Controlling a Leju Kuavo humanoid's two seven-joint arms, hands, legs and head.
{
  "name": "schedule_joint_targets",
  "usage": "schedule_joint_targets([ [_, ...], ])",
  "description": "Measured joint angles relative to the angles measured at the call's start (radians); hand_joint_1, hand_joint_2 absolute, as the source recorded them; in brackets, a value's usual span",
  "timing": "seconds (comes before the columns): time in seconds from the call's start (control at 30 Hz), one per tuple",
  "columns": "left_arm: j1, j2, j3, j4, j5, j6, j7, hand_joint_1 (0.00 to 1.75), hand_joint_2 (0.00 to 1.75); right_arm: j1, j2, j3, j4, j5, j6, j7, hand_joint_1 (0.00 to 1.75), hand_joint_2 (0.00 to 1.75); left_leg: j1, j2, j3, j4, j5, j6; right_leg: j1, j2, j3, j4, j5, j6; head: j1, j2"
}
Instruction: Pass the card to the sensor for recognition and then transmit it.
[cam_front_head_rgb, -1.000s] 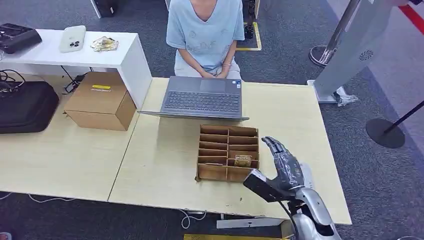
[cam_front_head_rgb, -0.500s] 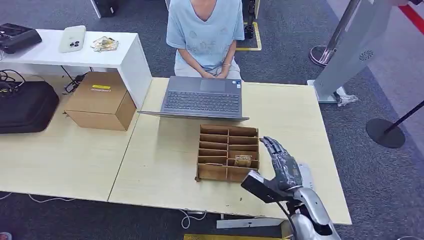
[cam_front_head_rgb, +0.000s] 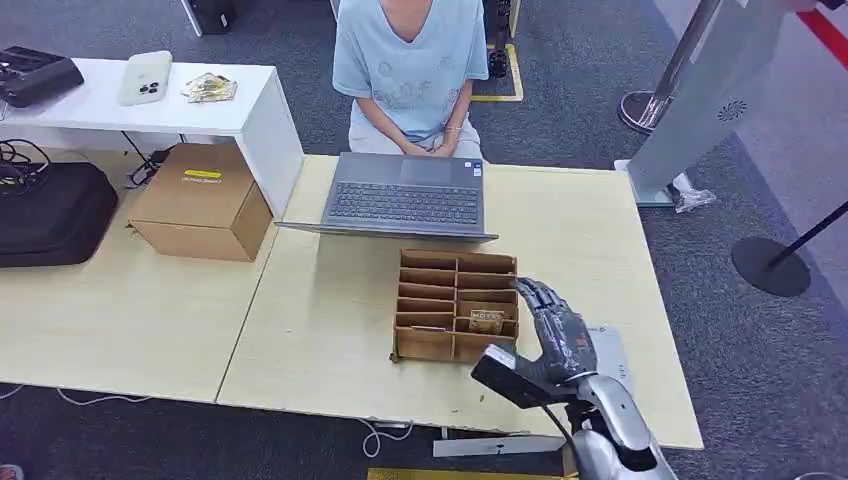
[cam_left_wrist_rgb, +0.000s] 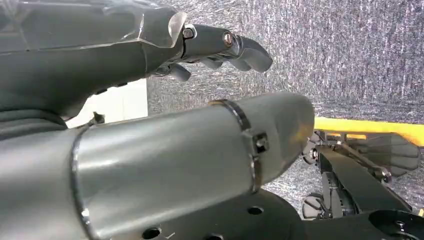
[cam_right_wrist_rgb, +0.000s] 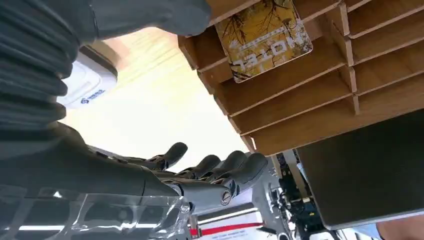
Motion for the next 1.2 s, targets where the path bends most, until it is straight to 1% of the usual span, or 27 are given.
schedule_joint_targets([
  [0.17,0.000,0.000,0.000,0.000,-0.003,-0.001,0.000,0.00,0.00,-0.005,0.000,0.014,0.003,0.025,-0.003,0.016,0.47,1.75,0.000,0.000,0.000,0.000,0.000,0.000,0.000,0.000,0.000,0.000,0.000,0.000,0.000,0.000],
  [0.27,0.000,-0.001,0.000,0.000,-0.005,-0.002,0.000,0.00,0.00,-0.005,0.001,0.019,0.005,0.043,-0.003,0.028,0.52,1.75,0.000,0.000,0.000,0.000,0.000,0.000,0.000,0.000,0.000,0.000,0.000,0.000,0.000,0.000],
  [0.3,0.000,-0.001,0.000,0.000,-0.006,-0.002,0.000,0.00,0.00,-0.005,0.001,0.021,0.005,0.051,-0.005,0.033,0.58,1.75,0.000,0.000,0.000,0.000,0.000,0.000,0.000,0.000,0.000,0.000,0.000,0.000,0.000,0.000],
  [0.4,0.000,-0.002,0.000,0.000,-0.007,-0.002,0.000,0.00,0.00,-0.005,0.001,0.023,0.005,0.086,-0.013,0.049,0.56,1.75,0.000,0.000,0.000,0.000,0.000,0.000,0.000,0.000,0.000,0.000,0.000,0.000,0.000,0.000],
  [0.47,0.000,-0.002,0.000,0.000,-0.007,-0.002,0.000,0.00,0.00,-0.005,0.001,0.024,0.005,0.103,-0.021,0.055,0.59,1.75,0.000,0.000,0.000,0.000,0.000,0.000,0.000,0.000,0.000,0.000,0.000,0.000,0.000,0.000],
  [0.53,0.000,-0.002,0.000,0.000,-0.007,-0.001,0.000,0.00,0.00,-0.005,0.001,0.024,0.005,0.110,-0.021,0.057,0.54,1.75,0.000,0.000,0.000,0.000,0.000,0.000,0.000,0.000,0.000,0.000,0.000,0.000,0.000,0.000],
  [0.67,0.000,-0.002,0.000,0.000,-0.005,-0.001,0.000,0.00,0.00,-0.008,0.002,0.030,0.006,0.112,-0.020,0.052,0.54,1.75,0.000,0.000,0.000,0.000,0.000,0.000,0.000,0.000,0.000,0.000,0.000,0.000,0.000,0.000],
  [0.7,0.000,-0.002,0.000,0.000,-0.005,-0.002,0.000,0.00,0.00,-0.011,0.002,0.032,0.009,0.112,-0.019,0.050,0.51,1.75,0.000,0.000,0.000,0.000,0.000,0.000,0.000,0.000,0.000,0.000,0.000,0.000,0.000,0.000],
  [0.8,0.000,-0.002,0.000,0.000,-0.005,-0.002,0.000,0.00,0.00,-0.020,0.002,0.040,0.016,0.112,-0.017,0.046,0.52,1.75,0.000,0.000,0.000,0.000,0.000,0.000,0.000,0.000,0.000,0.000,0.000,0.000,0.000,0.000],
  [0.9,-0.001,-0.002,0.000,0.000,-0.006,-0.002,0.000,0.00,0.00,-0.037,0.002,0.051,0.028,0.110,-0.011,0.039,0.59,1.75,0.000,0.000,0.000,0.000,0.000,0.000,0.000,0.000,0.000,0.000,0.000,0.000,0.000,0.000],
  [0.97,-0.001,-0.002,0.000,0.000,-0.006,-0.002,0.000,0.00,0.00,-0.048,0.002,0.061,0.038,0.108,-0.009,0.036,0.59,1.75,0.000,0.000,0.000,0.000,0.000,0.000,0.000,0.000,0.000,0.000,0.000,0.000,0.000,0.000],
  [1.0,-0.001,-0.002,0.000,0.000,-0.006,-0.002,0.000,0.00,0.00,-0.053,0.002,0.064,0.042,0.108,-0.009,0.035,0.65,1.75,0.000,0.000,0.000,0.000,0.000,0.000,0.000,0.000,0.000,0.000,0.000,0.000,0.000,0.000],
  [1.2,-0.001,-0.002,0.000,0.000,-0.007,-0.002,0.000,0.00,0.00,-0.063,0.002,0.075,0.052,0.108,-0.008,0.034,0.61,1.75,0.000,0.000,0.000,0.000,0.000,0.000,0.000,0.000,0.000,0.000,0.000,0.000,0.000,0.000],
])
